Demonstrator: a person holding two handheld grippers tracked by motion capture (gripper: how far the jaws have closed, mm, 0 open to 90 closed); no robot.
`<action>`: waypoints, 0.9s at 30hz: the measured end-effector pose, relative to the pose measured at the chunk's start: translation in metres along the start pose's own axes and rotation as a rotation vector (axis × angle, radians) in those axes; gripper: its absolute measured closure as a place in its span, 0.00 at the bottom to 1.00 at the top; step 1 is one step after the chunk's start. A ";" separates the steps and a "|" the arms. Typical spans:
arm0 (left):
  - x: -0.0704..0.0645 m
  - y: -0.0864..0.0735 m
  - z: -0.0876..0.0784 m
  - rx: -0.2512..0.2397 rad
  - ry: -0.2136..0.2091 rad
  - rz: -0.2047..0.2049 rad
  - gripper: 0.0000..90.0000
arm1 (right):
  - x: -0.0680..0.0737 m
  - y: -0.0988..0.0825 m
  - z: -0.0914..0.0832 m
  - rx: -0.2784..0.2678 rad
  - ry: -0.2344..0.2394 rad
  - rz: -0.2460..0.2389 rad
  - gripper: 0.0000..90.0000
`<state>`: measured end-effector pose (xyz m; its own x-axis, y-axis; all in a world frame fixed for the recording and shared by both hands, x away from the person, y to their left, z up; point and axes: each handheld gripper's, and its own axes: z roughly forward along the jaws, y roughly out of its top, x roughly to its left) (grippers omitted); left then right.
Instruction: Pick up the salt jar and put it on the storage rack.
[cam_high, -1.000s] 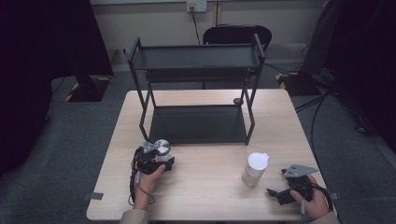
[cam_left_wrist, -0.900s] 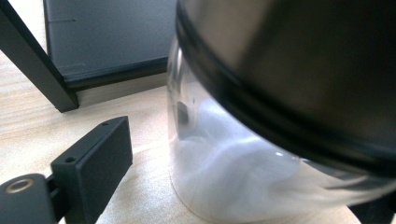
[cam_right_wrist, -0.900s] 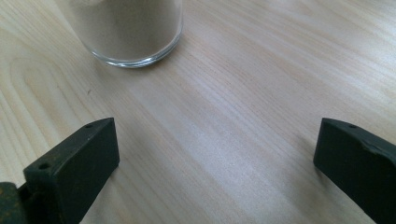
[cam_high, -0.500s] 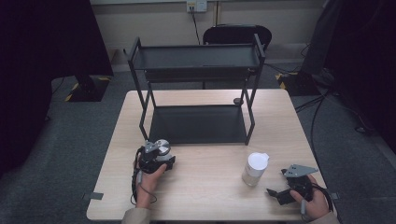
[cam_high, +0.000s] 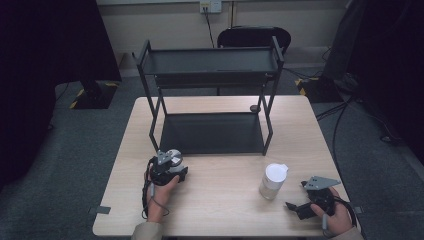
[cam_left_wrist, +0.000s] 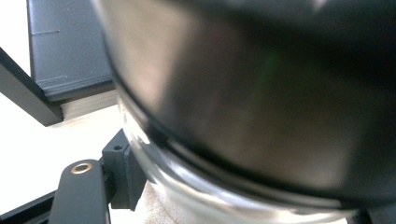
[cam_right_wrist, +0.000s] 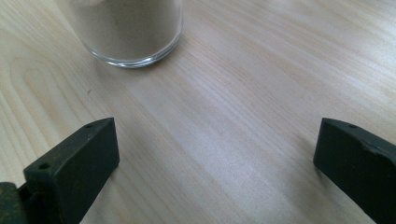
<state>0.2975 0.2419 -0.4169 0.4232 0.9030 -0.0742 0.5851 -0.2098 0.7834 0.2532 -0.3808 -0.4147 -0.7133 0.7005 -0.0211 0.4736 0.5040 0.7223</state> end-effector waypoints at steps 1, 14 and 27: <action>-0.001 0.001 0.000 0.004 0.004 0.004 0.32 | 0.000 0.000 0.000 0.000 0.000 0.000 0.00; 0.003 0.010 -0.003 0.023 -0.018 -0.001 0.33 | 0.000 0.000 0.000 0.000 0.000 0.000 0.00; 0.007 0.036 -0.013 0.032 -0.071 0.011 0.33 | 0.000 0.000 0.000 0.000 0.000 0.000 0.00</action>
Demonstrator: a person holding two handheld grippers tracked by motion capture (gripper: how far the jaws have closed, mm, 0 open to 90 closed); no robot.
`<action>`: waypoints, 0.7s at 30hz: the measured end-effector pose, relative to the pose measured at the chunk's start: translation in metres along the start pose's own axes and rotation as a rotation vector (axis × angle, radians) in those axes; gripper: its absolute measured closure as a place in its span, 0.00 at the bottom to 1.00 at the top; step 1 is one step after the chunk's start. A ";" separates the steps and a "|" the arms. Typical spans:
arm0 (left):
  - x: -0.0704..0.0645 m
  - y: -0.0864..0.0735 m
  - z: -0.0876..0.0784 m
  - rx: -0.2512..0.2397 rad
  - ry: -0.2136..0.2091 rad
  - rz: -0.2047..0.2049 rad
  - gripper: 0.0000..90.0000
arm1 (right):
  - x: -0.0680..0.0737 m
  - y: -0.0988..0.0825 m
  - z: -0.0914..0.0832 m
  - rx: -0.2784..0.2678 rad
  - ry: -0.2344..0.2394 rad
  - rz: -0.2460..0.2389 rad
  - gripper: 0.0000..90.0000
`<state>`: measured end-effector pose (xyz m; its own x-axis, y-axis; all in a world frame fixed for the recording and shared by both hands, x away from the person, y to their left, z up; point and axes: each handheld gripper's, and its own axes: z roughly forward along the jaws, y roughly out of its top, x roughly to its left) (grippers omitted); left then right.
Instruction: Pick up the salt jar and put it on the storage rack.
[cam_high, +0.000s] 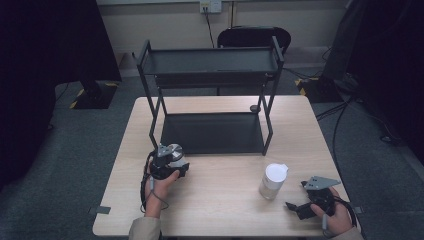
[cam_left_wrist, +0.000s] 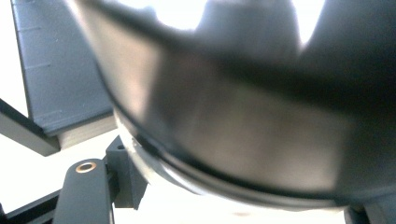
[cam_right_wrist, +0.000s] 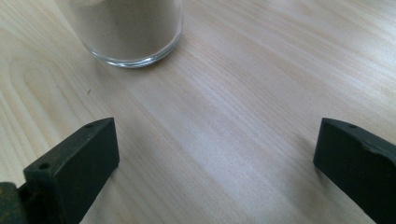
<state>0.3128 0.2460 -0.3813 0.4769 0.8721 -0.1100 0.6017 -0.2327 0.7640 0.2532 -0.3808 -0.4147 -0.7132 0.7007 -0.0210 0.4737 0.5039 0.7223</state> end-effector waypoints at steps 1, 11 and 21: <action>0.000 0.002 -0.001 0.001 -0.003 0.000 0.33 | 0.000 0.000 0.000 0.000 0.000 0.000 0.00; -0.001 0.020 -0.005 0.009 -0.026 0.028 0.34 | 0.000 0.000 0.000 0.000 0.000 0.000 0.00; -0.006 0.043 -0.009 0.010 -0.053 0.052 0.34 | 0.000 0.000 0.000 0.000 0.000 0.000 0.00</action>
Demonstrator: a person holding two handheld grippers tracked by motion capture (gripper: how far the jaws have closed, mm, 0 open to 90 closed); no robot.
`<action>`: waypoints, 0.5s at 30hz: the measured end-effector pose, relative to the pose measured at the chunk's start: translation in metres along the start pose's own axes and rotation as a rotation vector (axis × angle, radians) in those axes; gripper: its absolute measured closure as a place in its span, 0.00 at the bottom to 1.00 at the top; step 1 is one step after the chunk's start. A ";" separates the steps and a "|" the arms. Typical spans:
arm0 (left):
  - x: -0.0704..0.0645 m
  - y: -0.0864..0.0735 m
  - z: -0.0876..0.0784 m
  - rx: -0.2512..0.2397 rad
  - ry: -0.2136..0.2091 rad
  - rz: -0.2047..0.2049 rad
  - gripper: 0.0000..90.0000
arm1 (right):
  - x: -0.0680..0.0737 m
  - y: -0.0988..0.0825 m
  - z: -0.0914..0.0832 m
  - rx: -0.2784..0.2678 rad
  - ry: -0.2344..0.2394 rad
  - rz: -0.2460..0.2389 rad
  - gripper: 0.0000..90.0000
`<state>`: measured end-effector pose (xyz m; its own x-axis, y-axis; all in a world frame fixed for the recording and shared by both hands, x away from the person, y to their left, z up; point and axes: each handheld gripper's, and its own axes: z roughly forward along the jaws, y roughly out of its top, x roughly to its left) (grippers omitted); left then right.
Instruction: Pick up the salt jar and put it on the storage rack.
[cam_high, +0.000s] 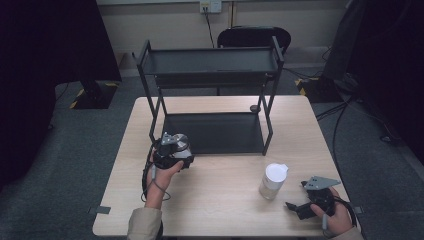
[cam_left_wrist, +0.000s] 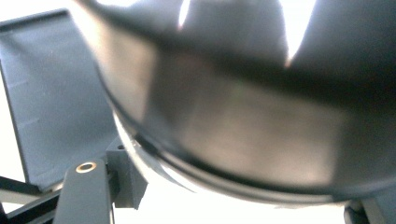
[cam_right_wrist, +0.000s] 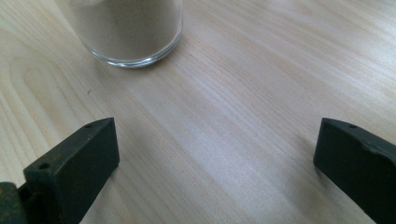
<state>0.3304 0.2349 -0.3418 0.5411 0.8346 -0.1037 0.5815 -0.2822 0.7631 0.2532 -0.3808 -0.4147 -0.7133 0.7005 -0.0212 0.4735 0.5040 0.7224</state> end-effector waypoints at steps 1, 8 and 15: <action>0.000 0.002 0.000 0.003 -0.003 0.005 0.34 | 0.000 0.000 0.000 0.000 0.000 0.000 0.00; -0.004 0.016 -0.003 0.004 -0.018 0.016 0.34 | 0.000 0.000 0.000 0.000 0.000 0.000 0.00; -0.006 0.031 -0.005 0.008 -0.037 0.028 0.34 | 0.000 0.000 0.000 0.000 0.000 0.000 0.00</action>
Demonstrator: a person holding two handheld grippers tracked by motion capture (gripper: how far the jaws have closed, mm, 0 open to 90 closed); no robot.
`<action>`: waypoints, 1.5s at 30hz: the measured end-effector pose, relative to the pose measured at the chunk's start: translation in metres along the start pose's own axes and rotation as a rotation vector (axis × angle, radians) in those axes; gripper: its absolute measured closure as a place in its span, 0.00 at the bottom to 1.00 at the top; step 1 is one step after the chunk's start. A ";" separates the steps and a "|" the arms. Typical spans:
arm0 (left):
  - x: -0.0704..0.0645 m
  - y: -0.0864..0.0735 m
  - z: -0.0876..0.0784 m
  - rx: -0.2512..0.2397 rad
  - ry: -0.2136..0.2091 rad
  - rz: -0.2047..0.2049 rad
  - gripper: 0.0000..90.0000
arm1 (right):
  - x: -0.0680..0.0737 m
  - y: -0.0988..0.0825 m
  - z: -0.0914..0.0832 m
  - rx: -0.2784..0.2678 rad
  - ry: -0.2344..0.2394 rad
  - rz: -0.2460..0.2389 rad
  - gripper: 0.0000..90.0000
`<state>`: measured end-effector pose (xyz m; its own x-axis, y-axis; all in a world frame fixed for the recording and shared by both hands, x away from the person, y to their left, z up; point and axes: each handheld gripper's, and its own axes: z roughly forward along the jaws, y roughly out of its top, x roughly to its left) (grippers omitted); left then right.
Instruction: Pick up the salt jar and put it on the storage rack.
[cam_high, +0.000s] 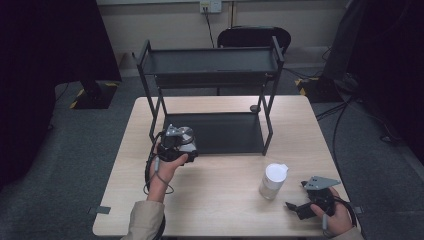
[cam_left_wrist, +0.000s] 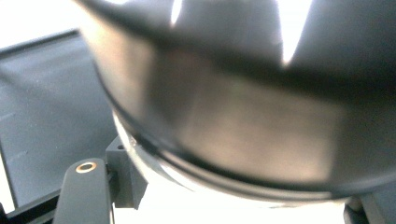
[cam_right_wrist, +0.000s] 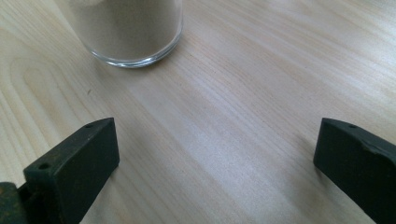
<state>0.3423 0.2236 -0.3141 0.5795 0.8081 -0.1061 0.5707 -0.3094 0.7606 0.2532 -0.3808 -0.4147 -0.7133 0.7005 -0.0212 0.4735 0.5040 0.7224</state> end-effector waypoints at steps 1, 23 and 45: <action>0.000 0.002 0.000 0.002 -0.003 0.000 0.34 | 0.000 0.000 0.000 0.000 0.000 0.000 0.00; -0.005 0.051 -0.012 0.015 -0.006 0.038 0.34 | 0.000 0.000 0.000 0.000 0.000 0.000 0.00; -0.014 0.095 -0.022 0.016 -0.016 0.071 0.34 | 0.000 0.000 0.000 0.000 0.000 0.000 0.00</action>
<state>0.3757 0.1944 -0.2259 0.6283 0.7755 -0.0624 0.5366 -0.3739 0.7565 0.2532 -0.3808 -0.4147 -0.7133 0.7005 -0.0211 0.4735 0.5039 0.7224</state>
